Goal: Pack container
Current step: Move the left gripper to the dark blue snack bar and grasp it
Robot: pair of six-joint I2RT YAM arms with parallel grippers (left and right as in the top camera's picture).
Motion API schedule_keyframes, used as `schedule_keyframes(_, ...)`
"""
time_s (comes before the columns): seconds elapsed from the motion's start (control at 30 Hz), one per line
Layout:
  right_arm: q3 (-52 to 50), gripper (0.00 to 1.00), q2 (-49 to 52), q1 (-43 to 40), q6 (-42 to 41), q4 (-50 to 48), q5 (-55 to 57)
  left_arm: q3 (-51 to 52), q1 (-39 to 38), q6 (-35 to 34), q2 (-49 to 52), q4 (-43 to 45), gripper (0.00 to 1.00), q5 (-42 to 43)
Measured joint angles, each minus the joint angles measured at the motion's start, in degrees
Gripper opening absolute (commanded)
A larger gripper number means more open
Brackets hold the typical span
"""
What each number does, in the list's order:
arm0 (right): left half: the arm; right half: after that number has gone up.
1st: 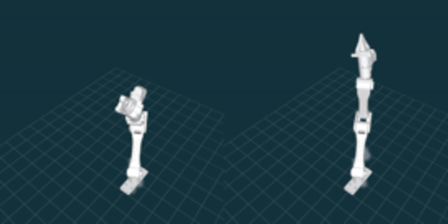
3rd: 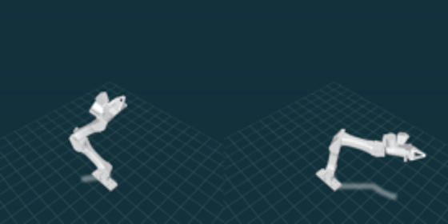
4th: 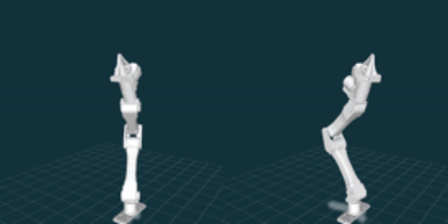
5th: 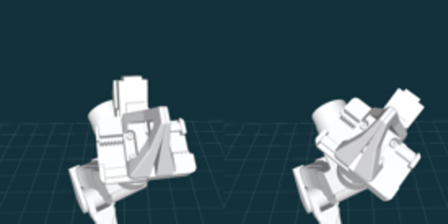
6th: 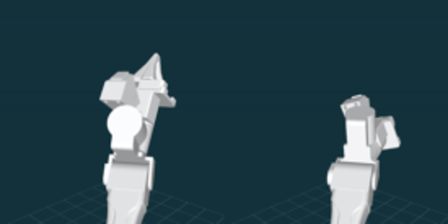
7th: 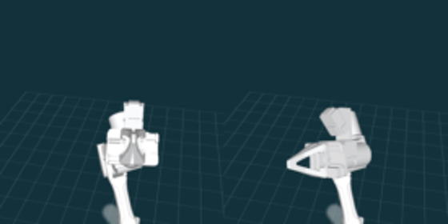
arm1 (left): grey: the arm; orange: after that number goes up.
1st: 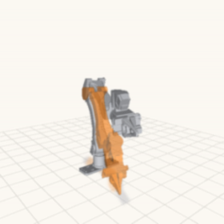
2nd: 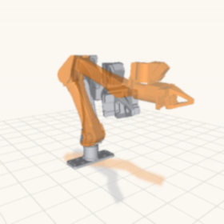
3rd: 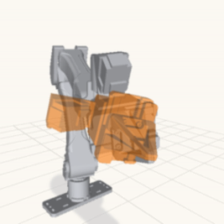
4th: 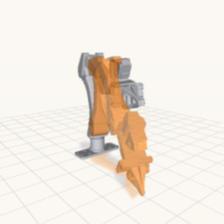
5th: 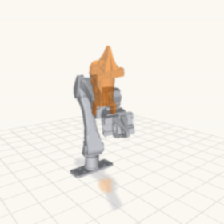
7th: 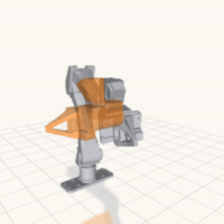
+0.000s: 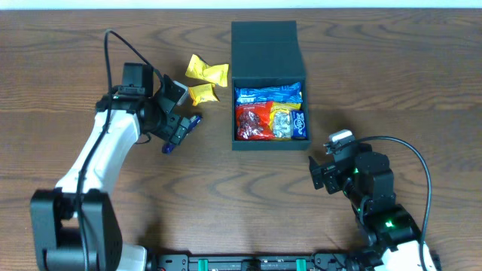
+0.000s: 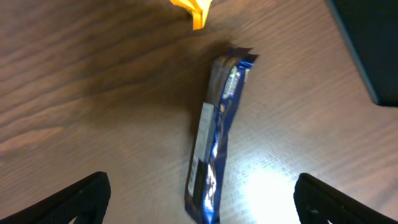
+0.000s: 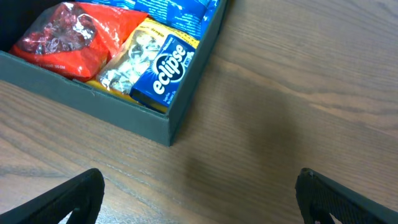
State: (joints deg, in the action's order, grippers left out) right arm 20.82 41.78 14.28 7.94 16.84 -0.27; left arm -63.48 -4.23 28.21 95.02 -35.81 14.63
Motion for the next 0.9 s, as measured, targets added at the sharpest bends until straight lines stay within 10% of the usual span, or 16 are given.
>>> schedule_keyframes(0.37, 0.0, 0.99, 0.0, 0.0, 0.0, 0.0, 0.0, -0.2, 0.0, 0.7, 12.1, 4.2, 0.93, -1.4)
schedule_keyframes(0.9, 0.0, 0.99, 0.0, 0.0, 0.0, 0.0, 0.0, -0.2, 0.0, 2.9, 12.2, 3.0, 0.34, 2.8)
